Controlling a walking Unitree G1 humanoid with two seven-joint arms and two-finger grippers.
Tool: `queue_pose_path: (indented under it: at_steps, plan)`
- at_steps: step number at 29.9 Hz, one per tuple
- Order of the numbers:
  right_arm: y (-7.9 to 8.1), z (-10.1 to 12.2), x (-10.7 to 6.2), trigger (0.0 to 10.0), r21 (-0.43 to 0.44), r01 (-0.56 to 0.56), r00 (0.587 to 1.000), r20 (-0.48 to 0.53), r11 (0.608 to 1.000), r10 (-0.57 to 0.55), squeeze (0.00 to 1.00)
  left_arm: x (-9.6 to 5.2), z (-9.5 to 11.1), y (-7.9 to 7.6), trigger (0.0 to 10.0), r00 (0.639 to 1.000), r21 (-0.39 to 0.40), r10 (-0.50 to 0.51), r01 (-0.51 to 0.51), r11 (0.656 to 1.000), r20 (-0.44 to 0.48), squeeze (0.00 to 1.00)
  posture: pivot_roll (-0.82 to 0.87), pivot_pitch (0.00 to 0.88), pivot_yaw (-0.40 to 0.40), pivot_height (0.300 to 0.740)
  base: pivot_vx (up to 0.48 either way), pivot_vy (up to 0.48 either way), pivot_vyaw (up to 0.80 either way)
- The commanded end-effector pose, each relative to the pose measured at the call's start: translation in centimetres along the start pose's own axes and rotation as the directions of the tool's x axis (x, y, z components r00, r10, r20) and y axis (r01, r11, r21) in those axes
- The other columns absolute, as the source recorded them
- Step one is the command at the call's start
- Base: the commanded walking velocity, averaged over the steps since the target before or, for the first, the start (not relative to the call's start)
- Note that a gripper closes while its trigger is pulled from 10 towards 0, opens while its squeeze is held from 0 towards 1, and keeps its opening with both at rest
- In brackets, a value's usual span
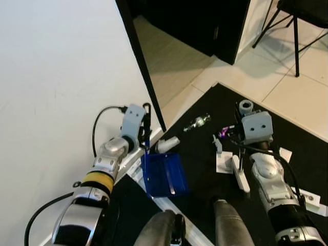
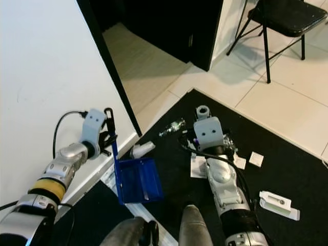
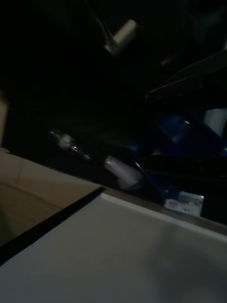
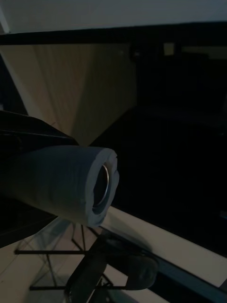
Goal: Sweep floor
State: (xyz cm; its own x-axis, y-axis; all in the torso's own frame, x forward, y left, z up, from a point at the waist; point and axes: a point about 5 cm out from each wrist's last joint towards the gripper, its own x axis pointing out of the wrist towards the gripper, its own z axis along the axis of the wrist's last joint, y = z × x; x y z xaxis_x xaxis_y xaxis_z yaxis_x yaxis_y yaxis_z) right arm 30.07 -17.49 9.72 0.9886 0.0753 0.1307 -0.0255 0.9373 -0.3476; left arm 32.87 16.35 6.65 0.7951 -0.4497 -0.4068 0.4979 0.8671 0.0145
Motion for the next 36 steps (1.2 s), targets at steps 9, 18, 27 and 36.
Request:
queue_pose_path:
  at_steps: [9,18,27,36]
  plan:
    - [0.3,0.0,-0.1,10.0,0.004,-0.014,1.000,0.007,1.000,0.014,0.00,-1.5,3.7,1.1,10.0,0.985,-0.024,-0.049,0.054,0.998,0.166,0.00,-0.10,0.166,0.100,0.740,0.000,0.000,0.00]
    - [0.4,0.0,-0.1,10.0,0.007,-0.015,1.000,0.005,1.000,0.015,0.00,-1.9,1.4,0.5,10.0,0.995,0.100,-0.098,0.095,0.990,0.021,0.00,-0.11,0.167,0.104,0.740,0.000,0.000,0.00]
    - [0.2,-0.1,-0.3,10.0,0.006,-0.007,1.000,0.003,1.000,0.007,0.00,-1.2,-1.4,1.0,10.0,0.980,0.134,0.148,-0.130,0.982,-0.134,0.00,-0.11,0.170,0.107,0.740,0.000,0.000,0.00]
    - [0.3,0.0,-0.1,10.0,0.006,-0.013,1.000,0.007,1.000,0.013,0.00,-0.9,-2.0,1.0,10.0,0.948,0.067,0.287,-0.280,0.958,-0.140,1.00,-0.11,0.169,0.101,0.740,0.000,0.000,0.00]
